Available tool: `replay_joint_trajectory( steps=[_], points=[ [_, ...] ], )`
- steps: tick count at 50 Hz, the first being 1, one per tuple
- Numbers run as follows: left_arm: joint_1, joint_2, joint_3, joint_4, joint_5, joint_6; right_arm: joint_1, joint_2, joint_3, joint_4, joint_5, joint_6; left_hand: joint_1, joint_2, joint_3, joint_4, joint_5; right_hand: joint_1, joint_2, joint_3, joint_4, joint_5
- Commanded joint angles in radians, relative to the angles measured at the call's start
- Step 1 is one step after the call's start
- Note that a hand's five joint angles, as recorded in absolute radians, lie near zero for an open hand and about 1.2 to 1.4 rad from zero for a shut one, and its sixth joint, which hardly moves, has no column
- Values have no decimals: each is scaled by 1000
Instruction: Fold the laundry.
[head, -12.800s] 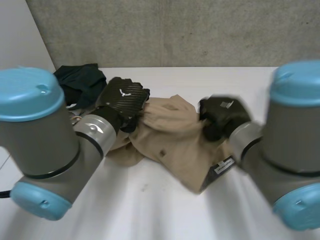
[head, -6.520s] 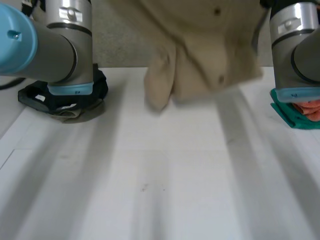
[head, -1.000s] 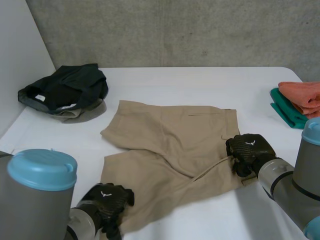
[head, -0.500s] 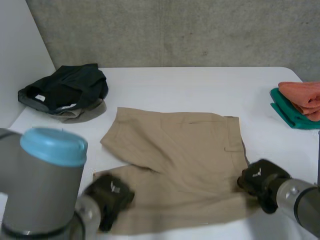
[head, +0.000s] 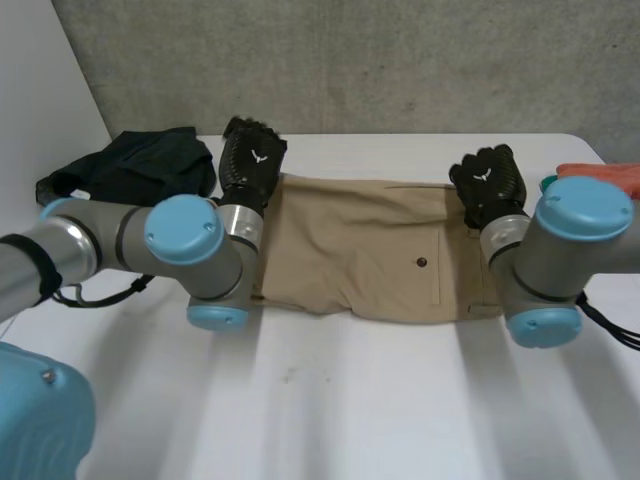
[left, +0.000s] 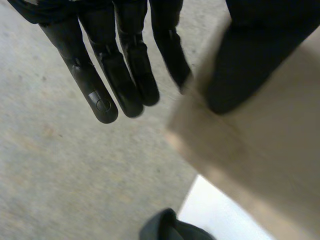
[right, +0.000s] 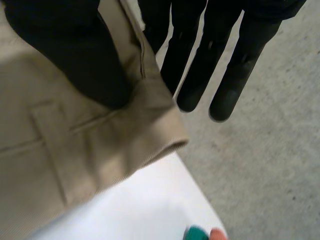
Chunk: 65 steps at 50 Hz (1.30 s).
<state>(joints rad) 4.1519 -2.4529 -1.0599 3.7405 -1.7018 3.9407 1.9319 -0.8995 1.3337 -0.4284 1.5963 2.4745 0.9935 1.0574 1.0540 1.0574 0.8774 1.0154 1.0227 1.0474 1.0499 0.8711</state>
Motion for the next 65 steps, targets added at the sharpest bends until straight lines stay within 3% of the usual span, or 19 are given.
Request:
replay_joint_trajectory(
  steps=[1,4,10,16,19,23,28,34,40,43,46,50,58,62,65],
  points=[
    [-32,-31,-31,154,2,11,24,74,-51,-112,4,-2,-819,-883,-879,-883,-877,-841,-848,-873,-875,-871],
    [-61,21,-104,177,8,11,19,34,-25,-35,7,10,-819,-883,-879,-883,-877,-841,-848,-873,-875,-871],
    [-78,118,-256,179,-1,-17,-40,-107,50,287,-21,213,-819,-883,-879,-883,-877,-841,-848,-873,-875,-871],
    [-82,216,-379,147,-22,-122,-70,-151,120,502,-117,322,-819,-883,-879,-883,-877,-763,-770,-795,-798,-793],
    [-79,267,-434,85,-18,-214,-76,-145,157,476,-170,322,-819,-883,-879,-883,-877,-704,-712,-736,-739,-735],
    [-79,296,-454,-13,-15,-326,-82,-112,171,429,-176,317,-819,-883,-879,-883,-877,-508,-516,-540,-543,-538],
    [-79,330,-462,-111,-12,-391,-100,-76,156,412,-141,275,-819,-883,-879,-883,-877,380,372,348,345,349],
    [-72,380,-469,-156,-15,-402,-169,-131,205,352,-41,178,-819,-883,-879,-883,-877,381,374,349,346,351],
    [-30,439,-512,-156,-13,-403,-214,-274,262,281,-29,-81,-819,-883,-879,-883,-877,381,374,349,346,351],
    [-19,448,-528,-156,-18,-405,-188,-282,251,280,-27,-173,-819,-883,-879,-883,-877,381,374,349,346,351],
    [-6,465,-552,-156,-21,-405,-131,-280,231,269,-36,-183,-819,-883,-879,-883,-877,381,374,349,346,351],
    [13,502,-600,-156,-21,-405,1,-271,202,182,-97,-200,-819,-883,-879,-883,-877,381,374,349,346,351],
    [80,574,-649,-156,-18,-417,261,-101,191,-114,-477,-331,-819,-883,-879,-883,-877,381,374,349,346,351],
    [88,585,-650,-157,-18,-437,324,20,154,-128,-571,-413,-819,-883,-879,-883,-877,381,374,349,346,351],
    [88,583,-650,-156,-16,-449,344,56,145,-116,-592,-453,-819,-883,-879,-883,-877,381,374,349,346,351]
  ],
)
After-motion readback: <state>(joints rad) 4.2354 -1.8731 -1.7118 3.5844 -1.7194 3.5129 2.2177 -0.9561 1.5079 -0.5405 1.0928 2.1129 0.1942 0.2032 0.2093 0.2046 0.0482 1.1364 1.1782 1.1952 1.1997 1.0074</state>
